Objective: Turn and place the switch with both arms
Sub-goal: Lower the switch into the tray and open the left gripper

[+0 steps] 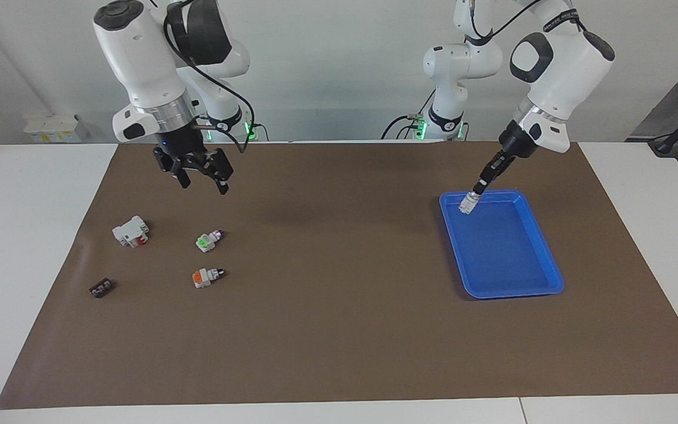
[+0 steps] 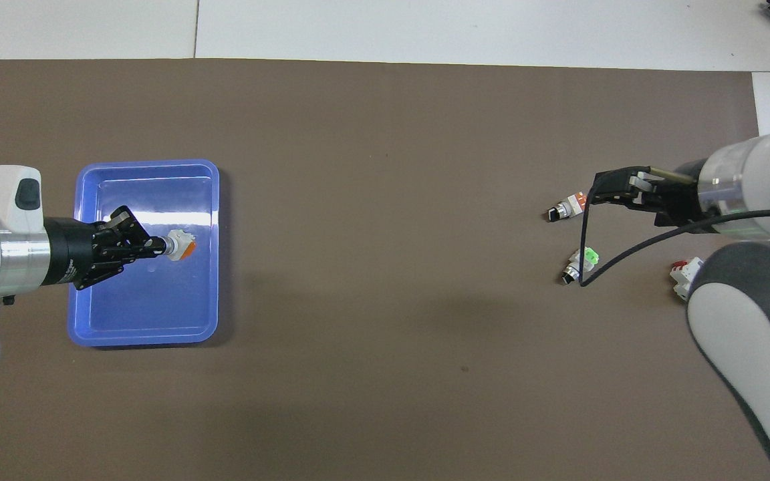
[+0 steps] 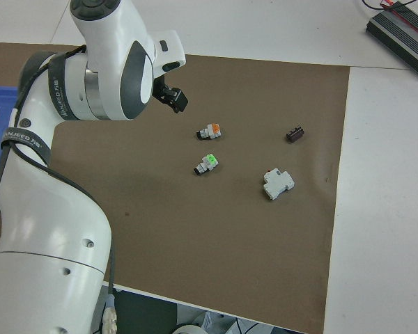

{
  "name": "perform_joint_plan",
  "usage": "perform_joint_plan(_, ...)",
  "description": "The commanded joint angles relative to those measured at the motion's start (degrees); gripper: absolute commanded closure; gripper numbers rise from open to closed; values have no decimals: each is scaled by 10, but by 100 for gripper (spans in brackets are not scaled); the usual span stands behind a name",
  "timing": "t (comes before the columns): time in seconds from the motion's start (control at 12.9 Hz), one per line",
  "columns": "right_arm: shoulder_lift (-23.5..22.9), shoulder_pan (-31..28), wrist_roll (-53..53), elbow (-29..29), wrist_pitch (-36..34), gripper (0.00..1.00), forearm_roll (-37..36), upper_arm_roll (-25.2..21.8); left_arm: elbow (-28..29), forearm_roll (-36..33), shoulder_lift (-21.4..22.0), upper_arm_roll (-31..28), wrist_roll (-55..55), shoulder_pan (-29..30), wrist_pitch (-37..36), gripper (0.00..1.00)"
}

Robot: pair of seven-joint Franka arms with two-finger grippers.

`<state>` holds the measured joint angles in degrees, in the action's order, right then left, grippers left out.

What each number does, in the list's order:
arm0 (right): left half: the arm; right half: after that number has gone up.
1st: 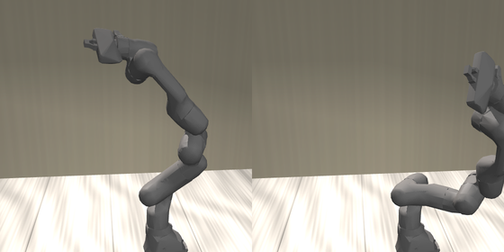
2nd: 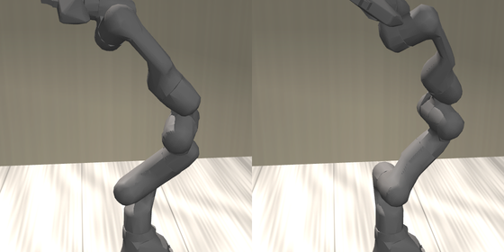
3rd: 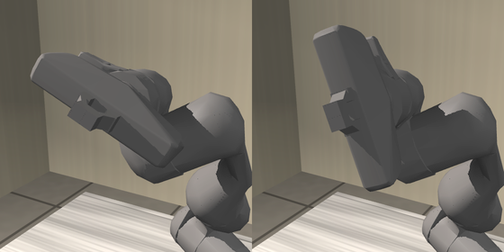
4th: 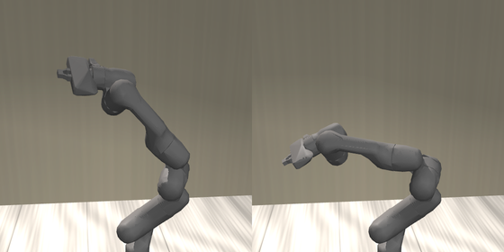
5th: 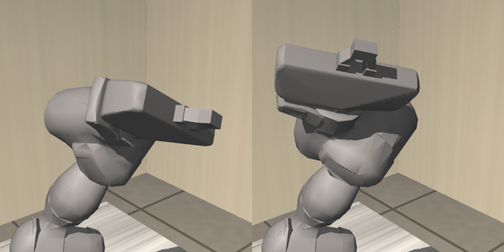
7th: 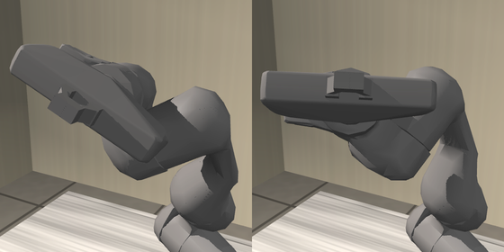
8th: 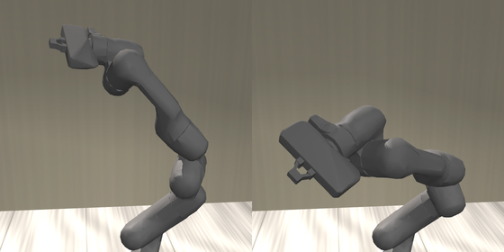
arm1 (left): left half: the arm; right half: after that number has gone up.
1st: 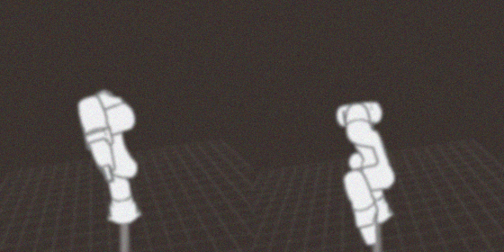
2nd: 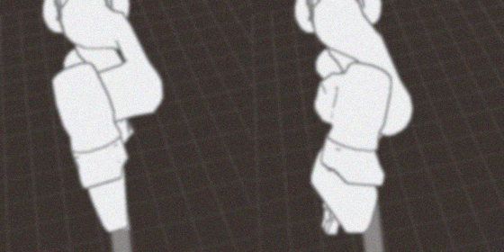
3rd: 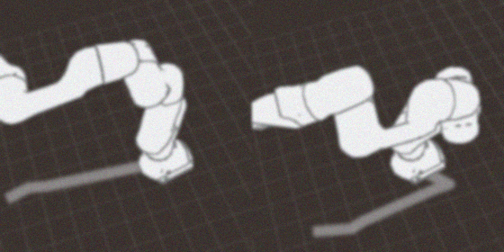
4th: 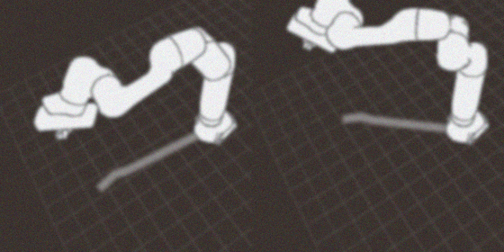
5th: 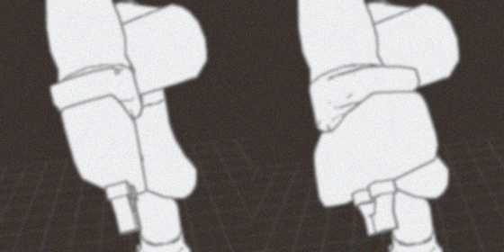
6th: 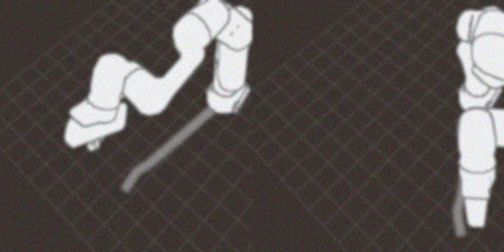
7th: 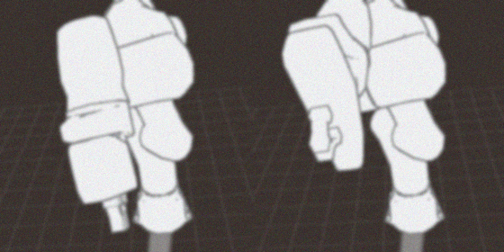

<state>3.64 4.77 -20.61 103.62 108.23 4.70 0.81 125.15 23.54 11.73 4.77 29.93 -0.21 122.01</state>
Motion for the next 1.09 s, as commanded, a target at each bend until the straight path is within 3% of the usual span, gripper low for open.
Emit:
perform_joint_plan(0.0, 7, -5, 85, -43, -61, 0, -26, -23, 8, -41, -46, -9, -38, -3, 49, 100)
perform_joint_plan(0.23, 1, -5, 128, -97, -135, 0, -60, -27, 9, -93, -98, -21, -68, -4, 110, 100)
perform_joint_plan(0.54, 18, -28, 125, -105, -196, 0, -52, -20, 52, -94, -80, -30, -115, -2, 81, 100)
perform_joint_plan(0.7, 20, -41, 127, -106, -192, 0, -52, -6, 53, -95, -72, -30, -114, -8, 28, 100)
perform_joint_plan(0.85, 22, -99, 129, -105, -201, 0, -52, 48, 49, -113, -72, -29, -124, -20, 19, 28)
perform_joint_plan(0.93, 26, -110, 126, -105, -205, 0, -55, 67, 46, -141, -72, -28, -150, -23, 19, 4)
perform_joint_plan(1.01, 26, -103, 126, -105, -204, 0, -57, 66, 34, -152, -72, -28, -172, -26, 13, 1)
